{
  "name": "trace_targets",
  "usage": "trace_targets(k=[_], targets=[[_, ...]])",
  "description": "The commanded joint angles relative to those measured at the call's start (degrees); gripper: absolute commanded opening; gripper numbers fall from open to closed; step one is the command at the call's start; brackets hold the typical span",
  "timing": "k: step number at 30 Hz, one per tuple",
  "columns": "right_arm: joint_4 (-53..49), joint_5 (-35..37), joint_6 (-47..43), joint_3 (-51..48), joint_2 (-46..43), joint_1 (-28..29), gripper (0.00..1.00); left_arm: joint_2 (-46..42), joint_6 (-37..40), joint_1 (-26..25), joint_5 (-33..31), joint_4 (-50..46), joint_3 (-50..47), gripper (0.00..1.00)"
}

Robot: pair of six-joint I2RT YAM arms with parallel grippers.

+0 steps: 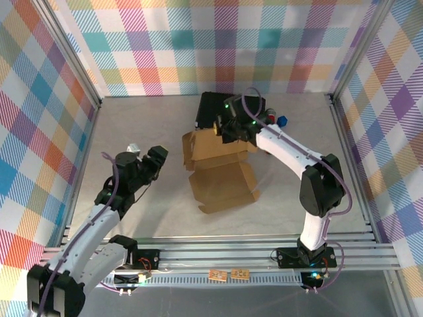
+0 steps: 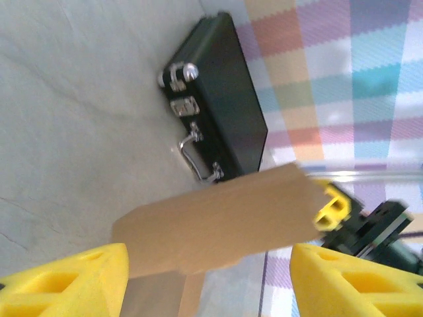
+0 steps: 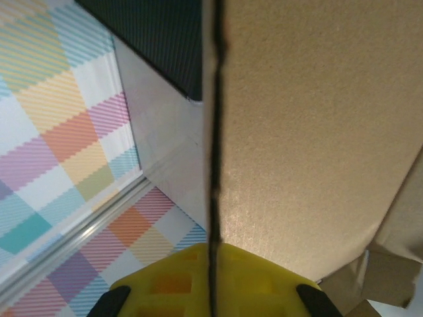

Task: Fold the paper box

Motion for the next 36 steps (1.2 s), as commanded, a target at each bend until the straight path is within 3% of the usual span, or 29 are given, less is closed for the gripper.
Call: trace_targets(k=[1,13,22,30,36], targets=[[11.63,5.49,-1.30,-4.77,-2.30,2.73,0.00,-2.45,1.94,2.74,2.60,-8.29,1.70,0.65],[44.70,6.42,-9.42,-23.28,-3.89,5.58,0.00,-5.02,3.35,5.62,3.99,-12.16,-0.05,0.65],[66.22,4.69,-14.70,-27.46,-0.83,5.02,0.00,-3.55,4.16,5.66,4.01,-12.71,1.38,0.64],[72.57,2.80,-13.63,-30.95,0.89,4.86,0.00,-0.67,7.70,5.75,4.80,-14.99,3.61,0.63],[72.22,4.19,-12.95,-36.41,-1.65,4.95,0.00,1.04,12.32,6.14,5.40,-18.39,4.75,0.56]])
